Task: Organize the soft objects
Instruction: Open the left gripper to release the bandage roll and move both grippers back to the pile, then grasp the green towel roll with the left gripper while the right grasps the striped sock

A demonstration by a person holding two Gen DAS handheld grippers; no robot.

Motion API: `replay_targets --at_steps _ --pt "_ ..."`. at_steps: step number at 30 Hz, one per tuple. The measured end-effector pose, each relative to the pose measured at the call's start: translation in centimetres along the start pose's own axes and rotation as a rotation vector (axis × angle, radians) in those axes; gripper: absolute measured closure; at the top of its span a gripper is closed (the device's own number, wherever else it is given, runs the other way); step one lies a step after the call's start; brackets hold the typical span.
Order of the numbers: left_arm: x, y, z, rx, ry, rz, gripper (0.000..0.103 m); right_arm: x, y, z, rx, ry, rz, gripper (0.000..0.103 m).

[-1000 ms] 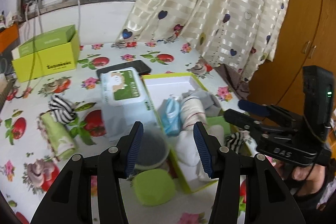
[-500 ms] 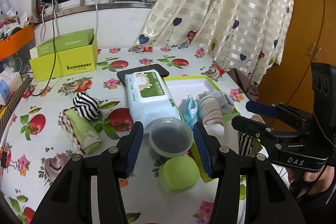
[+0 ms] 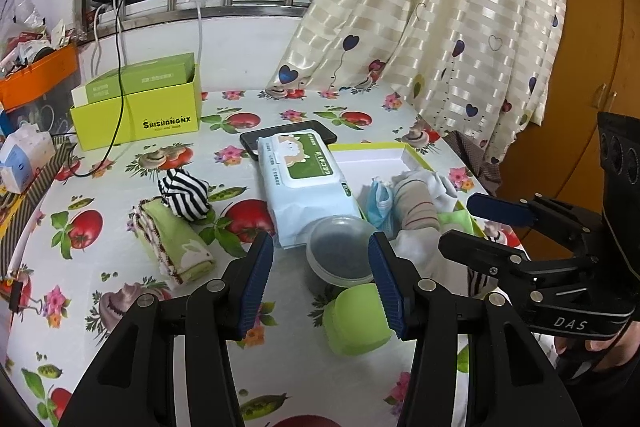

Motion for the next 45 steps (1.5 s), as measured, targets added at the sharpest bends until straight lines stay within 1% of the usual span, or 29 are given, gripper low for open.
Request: replay_targets --at_steps 9,21,29,36,42,45 --pt "-0.7 -1.3 -0.2 0.008 -0.005 -0.027 0.052 0.1 -1.2 0.4 0.017 -0.006 -0.02 0.042" --pt "-1.6 -4.6 -1.0 0.033 0.001 -0.087 0.052 0.4 -2.6 1.0 0.032 -0.007 -0.033 0.041" --pt "-2.0 -7.1 -1.0 0.067 -0.002 -0.143 0.052 0.5 -3.6 1.6 0.057 -0.028 -0.056 0.041" --pt "-2.3 -9.5 -0.1 0.101 -0.016 -0.201 0.052 0.9 -4.1 2.5 0.054 -0.044 -0.077 0.041" --pt "-2.7 -11.5 1.9 0.123 -0.05 -0.253 0.052 1.4 -4.6 3.4 0.056 -0.055 -0.098 0.041" --pt "-2.9 -12.4 3.2 0.121 -0.072 -0.287 0.052 1.7 -4.9 4.0 0.058 -0.062 -0.111 0.041"
Point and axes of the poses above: each gripper's, at about its wrist camera, not at the fingertips, and z roughly the way its jaws point, y to its right, x to its top, the point moved 3 cm from there along z, roughly the way its jaws point, and after that the axes turned 2 degrees about z, right-handed, at the moved point
